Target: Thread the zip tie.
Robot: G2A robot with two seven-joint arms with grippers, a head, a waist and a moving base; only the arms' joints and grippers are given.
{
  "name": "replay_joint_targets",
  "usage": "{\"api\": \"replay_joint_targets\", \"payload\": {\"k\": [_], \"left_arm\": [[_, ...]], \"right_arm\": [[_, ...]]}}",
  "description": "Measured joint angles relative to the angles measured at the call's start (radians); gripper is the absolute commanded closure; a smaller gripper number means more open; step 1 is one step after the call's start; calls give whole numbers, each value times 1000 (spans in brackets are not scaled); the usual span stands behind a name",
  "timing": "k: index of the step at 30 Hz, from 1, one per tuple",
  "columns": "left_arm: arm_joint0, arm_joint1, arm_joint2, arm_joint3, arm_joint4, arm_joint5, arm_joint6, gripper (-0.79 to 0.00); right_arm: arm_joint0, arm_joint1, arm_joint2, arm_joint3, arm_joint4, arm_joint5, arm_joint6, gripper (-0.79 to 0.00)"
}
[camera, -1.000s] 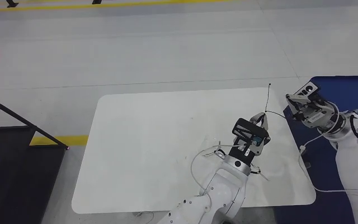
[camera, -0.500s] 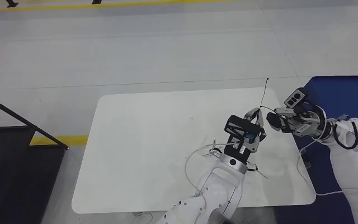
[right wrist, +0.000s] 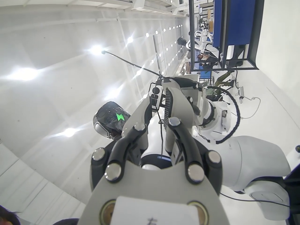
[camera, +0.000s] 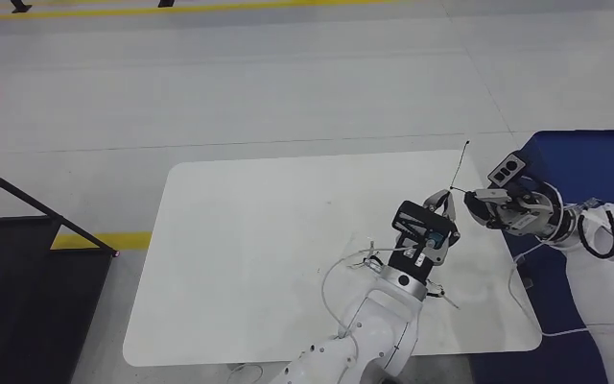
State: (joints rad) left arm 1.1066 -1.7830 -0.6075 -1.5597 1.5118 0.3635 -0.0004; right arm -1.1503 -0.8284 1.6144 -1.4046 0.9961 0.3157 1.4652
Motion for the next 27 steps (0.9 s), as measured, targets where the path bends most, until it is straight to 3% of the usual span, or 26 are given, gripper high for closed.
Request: {"api": "replay_joint_targets", "payload": {"k": [10, 12, 13, 27], "left_arm": [[-1, 1, 11, 3, -5, -5, 1, 0], [-1, 2, 13, 1, -7, -10, 4, 0], [-1, 2, 14, 1, -7, -13, 5, 0], [0, 3, 17, 11, 19, -19, 6, 0]], "right_arm": [[-7, 0, -4, -7, 6, -3, -11, -92], [-7, 0, -4, -6, 7, -4, -13, -68], [-7, 1, -5, -6, 8, -4, -13, 0], [-12, 2, 9, -13, 44, 9, -16, 0]]}}
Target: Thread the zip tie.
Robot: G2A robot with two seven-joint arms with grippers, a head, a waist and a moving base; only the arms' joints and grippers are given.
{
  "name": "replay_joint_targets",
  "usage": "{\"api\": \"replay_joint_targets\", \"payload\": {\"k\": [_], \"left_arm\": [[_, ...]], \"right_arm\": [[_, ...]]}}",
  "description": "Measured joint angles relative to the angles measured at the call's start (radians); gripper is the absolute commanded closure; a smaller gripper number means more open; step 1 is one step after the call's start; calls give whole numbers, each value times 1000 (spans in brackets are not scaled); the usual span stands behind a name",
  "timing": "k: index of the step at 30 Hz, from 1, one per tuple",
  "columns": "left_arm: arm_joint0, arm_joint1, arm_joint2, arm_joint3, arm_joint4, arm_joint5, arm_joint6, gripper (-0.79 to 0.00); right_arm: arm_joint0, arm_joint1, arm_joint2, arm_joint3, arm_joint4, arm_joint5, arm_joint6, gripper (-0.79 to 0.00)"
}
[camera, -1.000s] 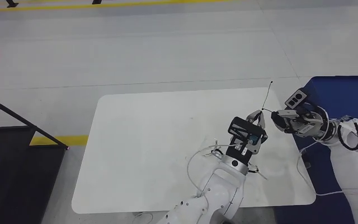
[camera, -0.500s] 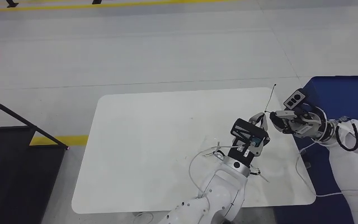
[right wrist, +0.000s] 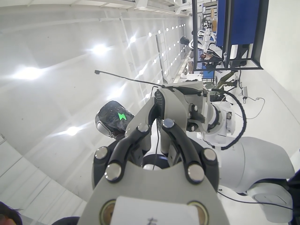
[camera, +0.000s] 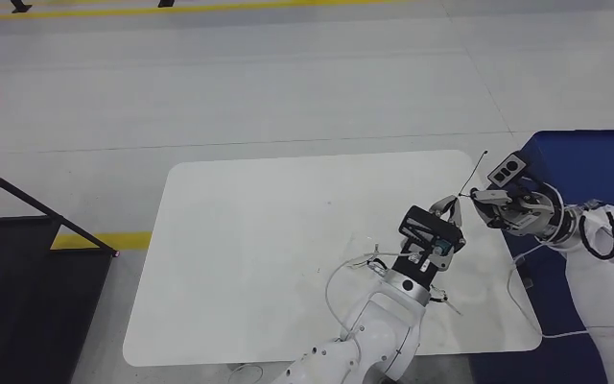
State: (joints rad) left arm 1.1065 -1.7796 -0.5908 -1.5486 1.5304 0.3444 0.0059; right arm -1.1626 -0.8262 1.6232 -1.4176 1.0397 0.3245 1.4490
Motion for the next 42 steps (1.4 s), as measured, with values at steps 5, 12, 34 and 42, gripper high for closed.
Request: {"api": "replay_joint_targets", "payload": {"k": [5, 12, 34, 42], "left_arm": [[-1, -2, 0, 14, 22, -2, -1, 0], [-2, -3, 1, 29, 53, -13, 2, 0], [6, -5, -31, 35, 144, -6, 37, 0], [12, -4, -43, -4, 54, -8, 36, 0]], "right_arm": [[4, 1, 21, 2, 33, 18, -16, 0], [14, 3, 34, 9, 52, 38, -37, 0], [85, 8, 30, 84, 34, 35, -75, -339], [82, 8, 19, 73, 6, 15, -63, -785]]}}
